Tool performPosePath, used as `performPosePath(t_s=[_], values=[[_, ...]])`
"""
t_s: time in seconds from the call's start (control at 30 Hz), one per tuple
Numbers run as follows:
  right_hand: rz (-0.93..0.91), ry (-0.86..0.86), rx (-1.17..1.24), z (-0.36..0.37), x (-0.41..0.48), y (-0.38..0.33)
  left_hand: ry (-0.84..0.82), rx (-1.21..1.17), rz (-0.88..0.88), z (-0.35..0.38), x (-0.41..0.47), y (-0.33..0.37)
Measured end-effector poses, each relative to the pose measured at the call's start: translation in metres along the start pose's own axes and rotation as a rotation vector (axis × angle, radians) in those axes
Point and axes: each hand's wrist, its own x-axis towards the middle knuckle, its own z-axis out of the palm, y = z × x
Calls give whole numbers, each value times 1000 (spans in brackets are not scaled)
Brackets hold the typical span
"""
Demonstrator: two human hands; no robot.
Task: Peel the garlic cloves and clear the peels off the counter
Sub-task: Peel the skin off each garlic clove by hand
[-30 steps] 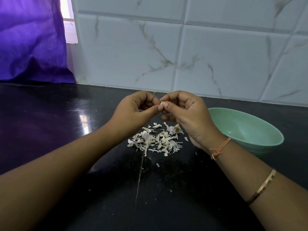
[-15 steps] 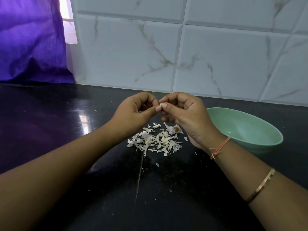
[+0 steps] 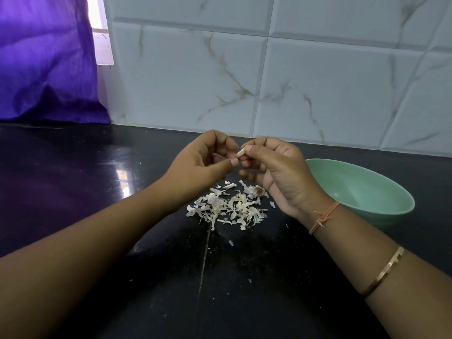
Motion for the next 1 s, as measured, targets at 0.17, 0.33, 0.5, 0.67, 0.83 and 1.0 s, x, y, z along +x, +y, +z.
performPosePath(t_s=[0.17,0.33,0.5,0.67,0.83,1.0], values=[[145,-61,120,0,-1,-5,-6,287,209,-5,1,1],[276,-99,166,0,-1,-9,1,330,269,-8,2,1],[394,-137,167,1,-1,-6,33,383,353,-10,5,4],[404,-185,185,2,-1,-3,38,442,404,-14,6,6],[391,-205,167,2,-2,-3,27,502,429,-14,6,6],[373,-207,170,2,-2,-1,37,550,429,-16,5,6]])
